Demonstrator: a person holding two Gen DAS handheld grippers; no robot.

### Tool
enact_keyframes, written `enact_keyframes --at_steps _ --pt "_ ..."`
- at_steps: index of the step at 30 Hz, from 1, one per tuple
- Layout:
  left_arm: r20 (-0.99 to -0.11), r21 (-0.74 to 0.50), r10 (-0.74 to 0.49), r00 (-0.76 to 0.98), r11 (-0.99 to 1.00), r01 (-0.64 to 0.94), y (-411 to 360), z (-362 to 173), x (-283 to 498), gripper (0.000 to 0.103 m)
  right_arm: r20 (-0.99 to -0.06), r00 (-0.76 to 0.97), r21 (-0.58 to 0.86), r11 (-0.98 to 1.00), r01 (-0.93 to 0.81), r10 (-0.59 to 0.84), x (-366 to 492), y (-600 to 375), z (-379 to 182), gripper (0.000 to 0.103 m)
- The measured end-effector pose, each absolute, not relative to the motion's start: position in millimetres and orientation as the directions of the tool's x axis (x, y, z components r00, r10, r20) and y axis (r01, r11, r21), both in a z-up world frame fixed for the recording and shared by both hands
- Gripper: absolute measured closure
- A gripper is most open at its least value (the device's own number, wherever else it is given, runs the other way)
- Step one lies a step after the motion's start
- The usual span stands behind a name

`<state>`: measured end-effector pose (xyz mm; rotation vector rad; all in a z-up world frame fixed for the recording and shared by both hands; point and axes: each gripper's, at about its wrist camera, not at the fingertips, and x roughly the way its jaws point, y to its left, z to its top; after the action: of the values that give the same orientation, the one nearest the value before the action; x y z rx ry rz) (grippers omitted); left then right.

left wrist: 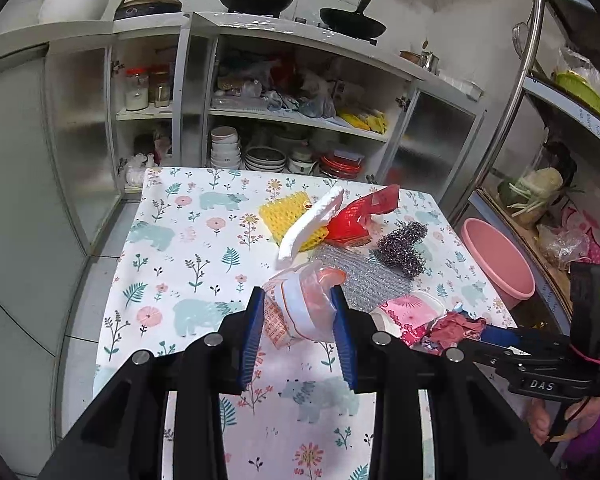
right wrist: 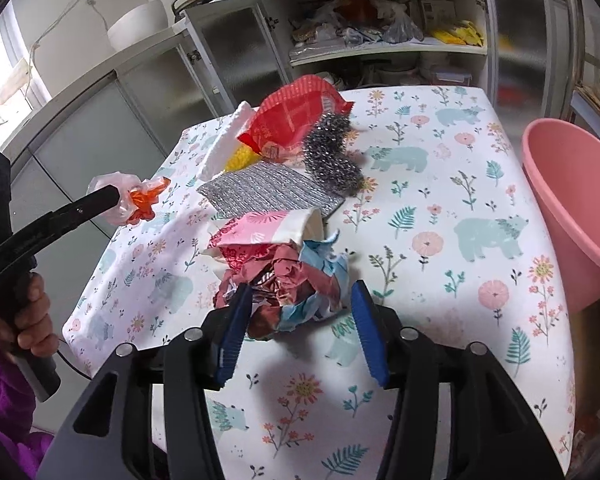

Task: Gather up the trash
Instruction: 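Carry the cup and crumpled paper over the pink bucket and release both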

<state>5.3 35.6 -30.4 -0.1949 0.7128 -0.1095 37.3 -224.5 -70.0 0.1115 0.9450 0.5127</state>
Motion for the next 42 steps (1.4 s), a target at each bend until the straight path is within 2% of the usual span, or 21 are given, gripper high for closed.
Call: enact_keyframes --at_steps 5,6,8,9,14,15,27,42 --pt "-0.633 -0.222 -0.169 0.755 0.975 0.032 35 -27 2 0.071 -0.734 0.491 0.302 0.872 -0.384 0.470 36 -222 -68 0.052" --pt "-0.632 -0.222 -0.170 0.756 0.974 0.034 34 -27 1 0.071 -0.734 0.492 0.300 0.874 -0.383 0.468 35 -223 -68 0.057" --pt "-0.632 -0.221 -0.171 0.756 0.975 0.036 33 -26 1 0.071 -0.736 0.488 0.305 0.874 -0.378 0.469 36 -225 -68 0.059" --pt "-0.633 -0.222 -0.172 0.755 0.974 0.036 33 -27 1 0.071 -0.736 0.489 0.307 0.875 -0.375 0.468 35 -226 -68 0.063" --pt "-0.631 -0.220 -0.174 0.756 0.975 0.042 29 -23 0 0.071 -0.727 0.501 0.305 0.875 -0.376 0.469 31 -231 -65 0.067" --pt "-0.630 -0.220 -0.176 0.756 0.975 0.044 28 -23 0 0.071 -0.723 0.506 0.305 0.874 -0.378 0.470 29 -233 -64 0.071" --pt "-0.607 -0.208 -0.212 0.766 0.973 0.104 -3 -9 -3 0.071 -0.666 0.583 0.307 0.883 -0.356 0.466 16 -261 -43 0.072" --pt "-0.581 -0.203 -0.344 0.737 0.939 0.277 -93 9 29 0.071 -0.617 0.690 0.329 0.921 -0.210 0.378 16 -341 -34 0.072"
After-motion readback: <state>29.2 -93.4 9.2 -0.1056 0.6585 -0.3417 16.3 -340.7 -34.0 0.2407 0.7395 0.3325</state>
